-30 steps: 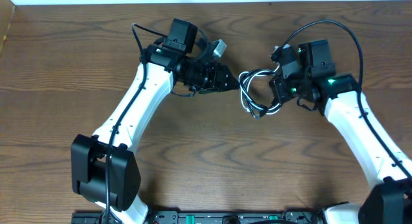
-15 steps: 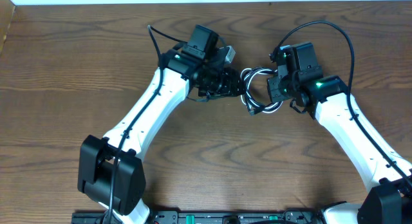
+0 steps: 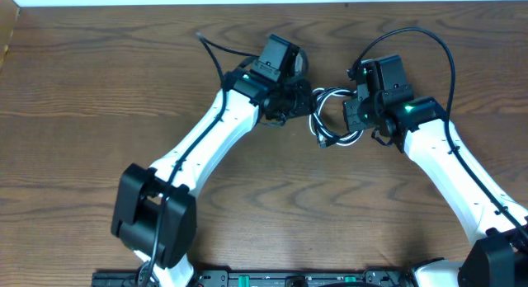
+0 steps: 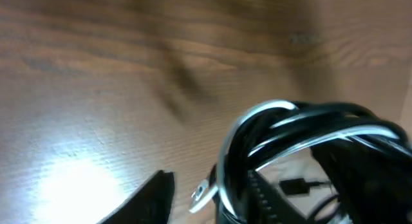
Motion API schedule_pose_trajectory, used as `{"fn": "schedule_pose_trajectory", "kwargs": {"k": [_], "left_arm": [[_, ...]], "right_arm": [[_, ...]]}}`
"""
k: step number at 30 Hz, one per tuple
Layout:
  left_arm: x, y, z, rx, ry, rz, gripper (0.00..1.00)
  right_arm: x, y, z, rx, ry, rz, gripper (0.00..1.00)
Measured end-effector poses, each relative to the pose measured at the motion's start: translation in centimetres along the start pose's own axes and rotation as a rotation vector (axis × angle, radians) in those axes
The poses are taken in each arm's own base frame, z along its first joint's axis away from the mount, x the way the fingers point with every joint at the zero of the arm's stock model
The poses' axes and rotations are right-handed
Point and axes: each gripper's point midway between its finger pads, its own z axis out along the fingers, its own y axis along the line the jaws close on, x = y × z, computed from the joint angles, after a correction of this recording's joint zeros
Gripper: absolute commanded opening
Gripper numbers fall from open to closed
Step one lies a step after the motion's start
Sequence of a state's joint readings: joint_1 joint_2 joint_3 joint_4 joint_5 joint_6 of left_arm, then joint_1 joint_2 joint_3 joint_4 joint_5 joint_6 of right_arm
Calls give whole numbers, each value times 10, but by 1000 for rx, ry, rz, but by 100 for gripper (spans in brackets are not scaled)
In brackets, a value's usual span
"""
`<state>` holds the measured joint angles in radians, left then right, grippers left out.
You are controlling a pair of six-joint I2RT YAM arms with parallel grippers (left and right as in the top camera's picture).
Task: Untangle cables
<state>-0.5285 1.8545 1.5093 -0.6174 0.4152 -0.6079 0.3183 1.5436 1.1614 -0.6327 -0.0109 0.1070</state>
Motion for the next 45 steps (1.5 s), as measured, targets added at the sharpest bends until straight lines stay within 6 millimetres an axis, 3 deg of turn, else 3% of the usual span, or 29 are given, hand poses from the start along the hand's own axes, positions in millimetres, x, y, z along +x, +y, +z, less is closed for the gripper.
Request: {"fn": "schedule_pose_trajectory", "kwargs": {"k": [9, 22, 31, 36, 45], "left_arm": [[4, 12, 25, -27, 38, -59, 30], [17, 8, 55, -41, 72, -93, 30], [16, 12, 58, -65, 59, -130, 30], [13, 13, 58, -74, 39, -124, 30], [16, -7, 55, -48, 25, -85, 29]], "right_arm": [[3, 6, 0, -15, 13, -3, 1], [2, 15, 0, -70, 12, 34, 1], [-7, 33, -4, -188, -16, 64, 1], [-14, 32, -20, -288, -51, 123, 1], [-30, 21, -72, -412, -155, 212, 1]]}}
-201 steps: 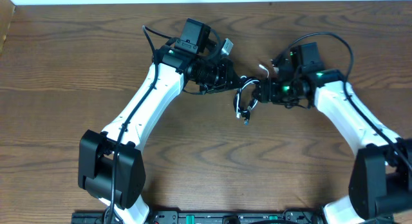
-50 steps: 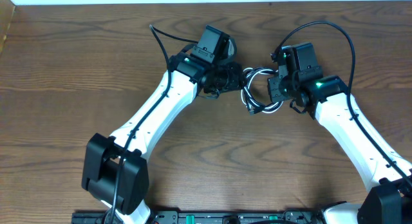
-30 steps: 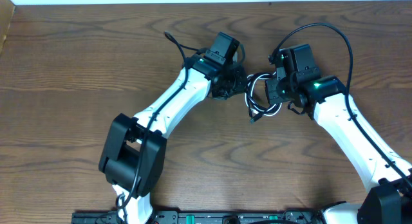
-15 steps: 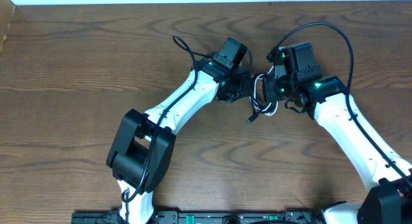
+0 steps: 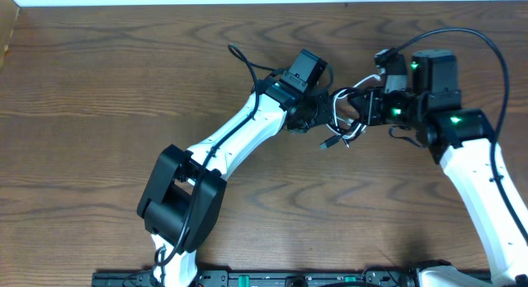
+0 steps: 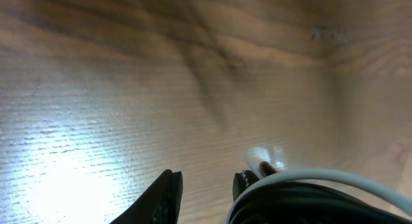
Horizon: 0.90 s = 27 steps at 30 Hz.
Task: Untangle cables
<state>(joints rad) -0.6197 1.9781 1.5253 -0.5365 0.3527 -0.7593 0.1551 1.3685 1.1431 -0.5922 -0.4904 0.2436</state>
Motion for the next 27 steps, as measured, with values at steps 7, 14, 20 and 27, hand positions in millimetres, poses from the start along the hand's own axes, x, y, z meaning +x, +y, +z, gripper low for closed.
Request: {"fn": "schedule_pose_trajectory", "kwargs": {"k": [7, 14, 20, 27], "left_arm": [[-19, 46, 0, -171, -79, -43, 7], [-52, 112, -15, -310, -127, -116, 7], [-52, 113, -16, -274, -79, -33, 8], [-36, 83, -5, -186, -20, 127, 41]], "right_arm": [[-8, -6, -36, -12, -58, 67, 1], [-9, -20, -54, 16, -78, 121, 1], [-7, -23, -54, 30, -71, 129, 5], [5, -46, -33, 85, 4, 187, 22]]}}
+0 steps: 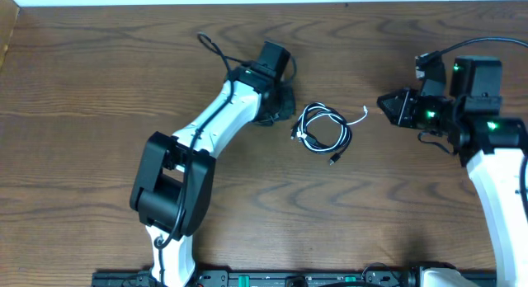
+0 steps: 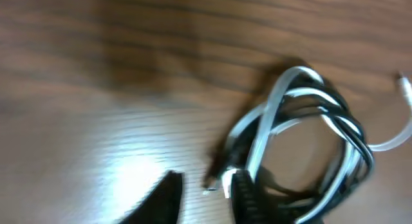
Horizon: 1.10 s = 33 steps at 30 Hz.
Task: Untangle cables
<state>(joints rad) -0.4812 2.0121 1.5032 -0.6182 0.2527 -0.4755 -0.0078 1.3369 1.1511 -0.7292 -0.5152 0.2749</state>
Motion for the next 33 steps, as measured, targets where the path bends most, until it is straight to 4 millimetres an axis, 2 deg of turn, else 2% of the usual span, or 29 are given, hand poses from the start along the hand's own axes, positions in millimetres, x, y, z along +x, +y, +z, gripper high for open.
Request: {"fn": "schedule_pose_trajectory", "kwargs": {"k": [5, 11, 14, 19, 22, 24, 25, 33], "left_arm": [[-1, -32, 4, 54, -53, 113, 44], [-17, -49, 9, 68, -150, 169, 44], [-19, -45, 22, 54, -153, 168, 43], [-10, -29, 51, 6, -104, 162, 39], [-5, -22, 63, -14, -80, 166, 33], [-6, -23, 63, -13, -86, 174, 22], [-6, -23, 64, -14, -84, 176, 9], [-3, -19, 65, -30, -74, 178, 7]], "right_arm": [[9, -17, 20, 34, 69, 45, 24], [11, -19, 22, 39, 82, 50, 26], [11, -19, 22, 40, 83, 50, 26], [12, -19, 22, 41, 84, 50, 27], [12, -20, 22, 42, 84, 47, 28], [12, -20, 22, 44, 84, 46, 28], [12, -20, 22, 45, 85, 47, 29], [13, -21, 22, 48, 89, 46, 34]]}}
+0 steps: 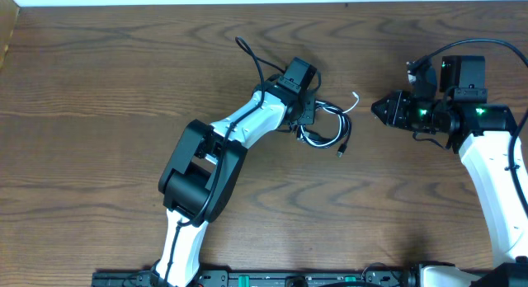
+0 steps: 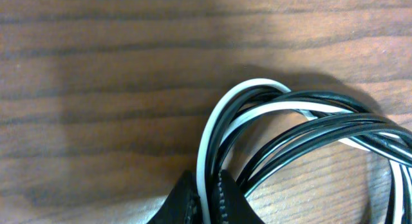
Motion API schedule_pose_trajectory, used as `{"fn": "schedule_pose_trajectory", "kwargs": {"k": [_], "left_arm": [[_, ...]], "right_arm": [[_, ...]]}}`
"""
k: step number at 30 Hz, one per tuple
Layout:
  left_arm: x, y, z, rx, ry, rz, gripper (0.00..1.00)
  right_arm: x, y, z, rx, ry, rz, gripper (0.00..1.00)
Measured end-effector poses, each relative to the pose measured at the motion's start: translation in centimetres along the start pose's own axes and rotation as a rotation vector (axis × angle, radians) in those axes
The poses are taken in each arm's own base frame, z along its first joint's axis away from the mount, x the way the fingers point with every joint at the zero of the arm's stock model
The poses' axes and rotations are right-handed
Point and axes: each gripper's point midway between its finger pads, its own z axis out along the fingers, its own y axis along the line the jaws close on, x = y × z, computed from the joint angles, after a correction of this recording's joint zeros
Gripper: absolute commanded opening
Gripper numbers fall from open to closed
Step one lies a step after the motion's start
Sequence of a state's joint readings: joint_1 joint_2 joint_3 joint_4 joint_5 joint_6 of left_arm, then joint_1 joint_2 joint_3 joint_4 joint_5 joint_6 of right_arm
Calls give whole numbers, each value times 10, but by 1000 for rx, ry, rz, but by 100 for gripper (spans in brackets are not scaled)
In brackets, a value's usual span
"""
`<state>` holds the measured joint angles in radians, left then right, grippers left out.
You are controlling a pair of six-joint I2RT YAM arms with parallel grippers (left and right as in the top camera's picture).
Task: Untangle cables
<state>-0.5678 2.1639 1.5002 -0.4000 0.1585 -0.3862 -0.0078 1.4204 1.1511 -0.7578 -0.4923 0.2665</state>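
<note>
A tangled coil of black and white cables (image 1: 328,129) lies on the wooden table near its middle; a white end (image 1: 355,98) sticks out to the right and a black plug (image 1: 340,152) points down. My left gripper (image 1: 303,120) sits at the coil's left edge. In the left wrist view its fingers (image 2: 207,201) are shut on the white cable (image 2: 205,159) of the loop, with black strands (image 2: 302,130) running alongside. My right gripper (image 1: 379,108) hovers right of the coil, apart from it, fingers pointing left; its opening does not show.
A black arm cable (image 1: 252,58) loops behind the left wrist. The right arm's cable (image 1: 470,44) arcs over its wrist. The table's far edge (image 1: 264,4) meets a white wall.
My left gripper was up and left of the coil, off it; now it is at the coil's left edge and shut on the white cable. The coil has shifted slightly. The right gripper barely moved.
At first both grippers were at the coil, one on each side. Then the coil hung stretched between them, further right. Later it lay free on the table with both grippers drawn away. Now my left gripper grips the white cable again.
</note>
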Motion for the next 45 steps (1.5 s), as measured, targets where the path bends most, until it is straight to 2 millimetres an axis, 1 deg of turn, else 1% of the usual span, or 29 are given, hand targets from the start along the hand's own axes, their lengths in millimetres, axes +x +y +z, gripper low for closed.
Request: {"fn": "schedule_pose_trajectory", "kwargs": {"k": [3, 4, 5, 8, 9, 10, 12, 14, 15, 16, 22, 26, 30, 35, 37, 41, 45], "left_arm": [[10, 4, -7, -17, 45, -4, 7], [13, 2, -13, -13, 58, -3, 8], [15, -1, -22, 1, 69, 2, 7], [15, -18, -56, 82, 76, 38, 8], [12, -31, -78, 140, 61, 65, 8], [11, -37, -90, 167, 48, 80, 7], [10, -52, -120, 244, 29, 121, 7], [11, -64, -141, 306, 15, 152, 7], [12, -68, -147, 330, 15, 161, 7], [16, -75, -153, 374, 29, 174, 7], [27, -90, -157, 484, 86, 185, 7], [27, -92, -162, 538, 103, 175, 8], [22, -90, -172, 618, 106, 180, 7], [17, -88, -192, 771, 101, 208, 7], [15, -87, -196, 805, 99, 213, 7], [15, -88, -202, 842, 98, 220, 7], [16, -90, -204, 859, 99, 228, 8]], "right_arm": [[-2, 1, 0, -3, -8, -19, 36], [-3, 3, 1, -4, -13, -28, 36], [-4, 5, 2, -7, -16, -38, 36], [-9, 14, 5, -26, -35, -76, 37], [-9, 18, 9, -40, -34, -88, 37], [-9, 20, 12, -48, -28, -92, 37], [-9, 25, 19, -81, -17, -102, 36], [-6, 31, 31, -124, 9, -105, 36], [-5, 32, 33, -131, 17, -102, 36], [-2, 36, 40, -156, 39, -97, 36], [12, 49, 58, -232, 120, -81, 38], [18, 53, 64, -260, 153, -62, 39], [21, 57, 63, -286, 170, -30, 40], [24, 68, 59, -350, 199, 4, 40], [26, 72, 57, -372, 208, 10, 40], [26, 76, 55, -399, 218, 23, 41], [23, 80, 55, -412, 211, 39, 42]]}}
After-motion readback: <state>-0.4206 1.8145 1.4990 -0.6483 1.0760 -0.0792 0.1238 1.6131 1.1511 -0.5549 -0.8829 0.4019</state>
